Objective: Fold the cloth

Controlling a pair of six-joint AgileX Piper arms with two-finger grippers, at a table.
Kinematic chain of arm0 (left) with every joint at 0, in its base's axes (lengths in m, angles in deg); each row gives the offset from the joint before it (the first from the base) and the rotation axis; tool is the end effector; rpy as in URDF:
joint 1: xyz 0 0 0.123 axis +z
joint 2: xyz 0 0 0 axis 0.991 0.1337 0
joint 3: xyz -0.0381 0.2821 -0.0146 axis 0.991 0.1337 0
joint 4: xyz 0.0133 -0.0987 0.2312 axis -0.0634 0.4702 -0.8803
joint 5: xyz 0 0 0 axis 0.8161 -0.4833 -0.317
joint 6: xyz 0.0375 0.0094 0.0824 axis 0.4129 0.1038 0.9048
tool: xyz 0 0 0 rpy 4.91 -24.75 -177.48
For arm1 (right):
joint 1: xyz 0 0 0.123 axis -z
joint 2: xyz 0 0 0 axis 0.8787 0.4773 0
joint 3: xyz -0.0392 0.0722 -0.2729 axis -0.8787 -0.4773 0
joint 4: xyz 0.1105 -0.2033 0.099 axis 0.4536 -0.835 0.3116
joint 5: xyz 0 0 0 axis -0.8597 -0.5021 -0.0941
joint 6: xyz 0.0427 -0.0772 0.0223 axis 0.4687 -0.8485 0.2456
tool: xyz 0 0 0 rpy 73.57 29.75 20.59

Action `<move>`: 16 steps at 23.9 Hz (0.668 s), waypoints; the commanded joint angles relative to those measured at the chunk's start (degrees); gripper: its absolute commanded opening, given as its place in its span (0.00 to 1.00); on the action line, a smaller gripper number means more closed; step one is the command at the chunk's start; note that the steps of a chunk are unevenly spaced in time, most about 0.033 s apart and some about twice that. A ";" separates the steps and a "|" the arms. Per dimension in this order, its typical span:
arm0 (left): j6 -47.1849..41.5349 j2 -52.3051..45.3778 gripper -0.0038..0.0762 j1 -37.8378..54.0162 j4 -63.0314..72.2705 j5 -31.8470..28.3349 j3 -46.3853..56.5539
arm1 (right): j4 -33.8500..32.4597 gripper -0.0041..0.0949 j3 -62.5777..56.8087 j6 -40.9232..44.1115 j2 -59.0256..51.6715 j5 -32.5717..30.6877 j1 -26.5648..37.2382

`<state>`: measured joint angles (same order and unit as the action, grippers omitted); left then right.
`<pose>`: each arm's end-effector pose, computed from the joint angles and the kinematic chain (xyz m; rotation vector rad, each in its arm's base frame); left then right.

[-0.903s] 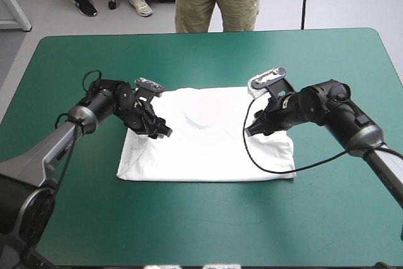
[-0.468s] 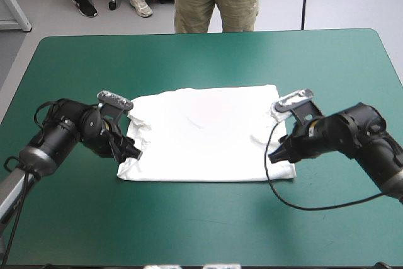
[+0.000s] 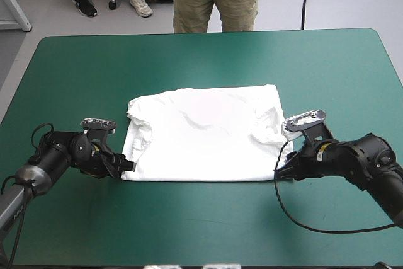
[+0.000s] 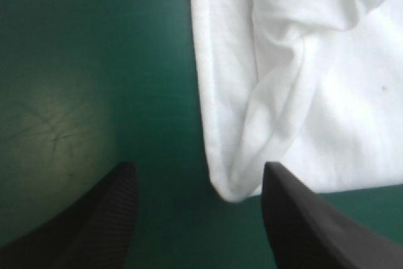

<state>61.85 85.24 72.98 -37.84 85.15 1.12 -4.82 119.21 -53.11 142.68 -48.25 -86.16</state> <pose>0.2254 -0.0419 0.2351 0.2497 2.7925 -0.1091 0.1816 0.0847 0.3117 -0.5334 2.5299 0.1827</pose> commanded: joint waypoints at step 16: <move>7.15 7.61 0.14 0.31 6.86 -2.16 -0.84 | -6.45 0.52 0.95 7.66 -1.13 3.94 0.16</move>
<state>68.34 92.75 73.58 -34.38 84.39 0.77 -7.68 119.17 -48.63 142.68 -46.19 -86.16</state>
